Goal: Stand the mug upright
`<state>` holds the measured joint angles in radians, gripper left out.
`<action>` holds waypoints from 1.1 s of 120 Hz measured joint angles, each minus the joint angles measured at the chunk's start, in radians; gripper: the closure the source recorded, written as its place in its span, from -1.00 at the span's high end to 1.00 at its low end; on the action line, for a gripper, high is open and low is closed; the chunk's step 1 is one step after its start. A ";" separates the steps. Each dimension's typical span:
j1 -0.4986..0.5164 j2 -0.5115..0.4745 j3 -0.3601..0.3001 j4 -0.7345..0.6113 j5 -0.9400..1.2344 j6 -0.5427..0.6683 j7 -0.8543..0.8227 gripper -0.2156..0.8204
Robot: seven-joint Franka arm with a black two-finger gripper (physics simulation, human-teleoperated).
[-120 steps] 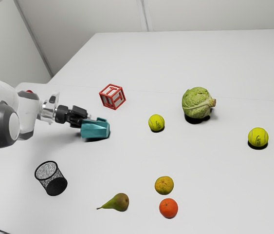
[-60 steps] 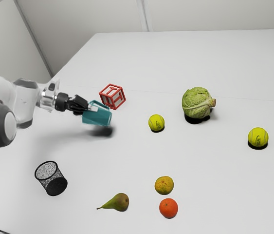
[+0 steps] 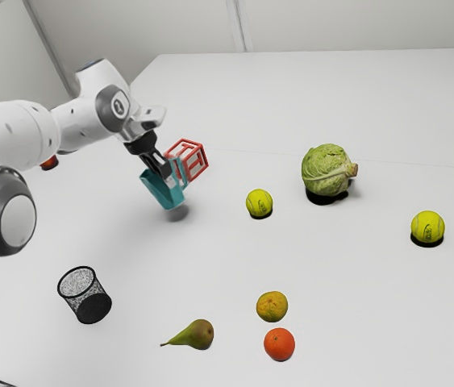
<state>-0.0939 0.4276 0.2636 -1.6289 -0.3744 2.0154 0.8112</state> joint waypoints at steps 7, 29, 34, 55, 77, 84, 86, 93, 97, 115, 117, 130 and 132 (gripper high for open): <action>-0.002 0.005 0.000 -0.028 0.033 0.047 -0.025 -0.90; -0.005 0.024 -0.006 -0.051 0.097 0.133 -0.092 -0.90; -0.006 0.023 -0.014 -0.048 0.128 0.144 -0.108 -0.90; -0.008 0.029 -0.024 -0.050 0.202 0.172 -0.164 -0.91; -0.007 0.033 -0.026 -0.050 0.219 0.183 -0.205 -0.32; -0.007 0.033 -0.026 -0.049 0.220 0.185 -0.216 -0.11; -0.007 0.033 -0.027 -0.049 0.221 0.185 -0.219 -0.06; -0.007 0.033 -0.028 -0.047 0.221 0.186 -0.228 0.09; -0.008 0.032 -0.030 -0.047 0.222 0.186 -0.233 0.16; -0.010 -0.043 -0.040 0.035 0.240 0.085 -0.264 0.36; -0.011 -0.058 -0.043 0.051 0.247 0.063 -0.269 0.37; -0.010 -0.156 -0.054 0.159 0.276 -0.107 -0.309 0.45; -0.011 -0.171 -0.056 0.174 0.279 -0.137 -0.316 0.45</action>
<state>-0.1046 0.2562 0.2072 -1.4549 -0.0959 1.8785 0.4954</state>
